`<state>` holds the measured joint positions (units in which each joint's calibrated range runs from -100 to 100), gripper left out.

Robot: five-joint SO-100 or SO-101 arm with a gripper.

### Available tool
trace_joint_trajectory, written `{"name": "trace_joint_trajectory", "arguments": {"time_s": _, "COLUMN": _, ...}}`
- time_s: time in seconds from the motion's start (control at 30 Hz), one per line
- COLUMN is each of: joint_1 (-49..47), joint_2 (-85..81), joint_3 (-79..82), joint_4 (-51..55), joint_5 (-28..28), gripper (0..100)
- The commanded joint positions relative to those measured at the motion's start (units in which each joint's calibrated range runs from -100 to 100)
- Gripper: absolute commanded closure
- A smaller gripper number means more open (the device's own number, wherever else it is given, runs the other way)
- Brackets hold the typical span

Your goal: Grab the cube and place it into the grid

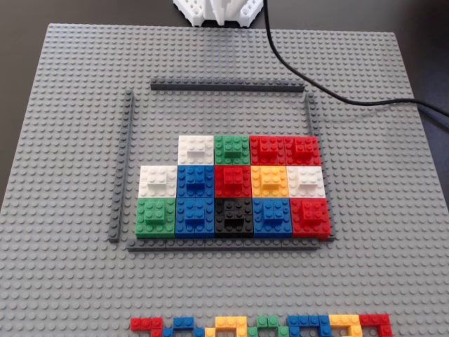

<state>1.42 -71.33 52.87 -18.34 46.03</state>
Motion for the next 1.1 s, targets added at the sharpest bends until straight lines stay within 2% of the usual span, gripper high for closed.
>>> {"name": "trace_joint_trajectory", "arguments": {"time_s": 0.0, "joint_1": -0.9, "joint_2": -10.5, "joint_3": 6.9, "joint_4": -2.2, "joint_5": -0.8, "gripper": 100}}
{"name": "trace_joint_trajectory", "arguments": {"time_s": 0.47, "joint_1": -1.4, "joint_2": -26.3, "joint_3": 23.3, "joint_4": -3.4, "joint_5": -1.1, "gripper": 100}}
{"name": "trace_joint_trajectory", "arguments": {"time_s": 1.07, "joint_1": -2.2, "joint_2": -28.7, "joint_3": 41.7, "joint_4": -0.5, "joint_5": -1.2, "gripper": 100}}
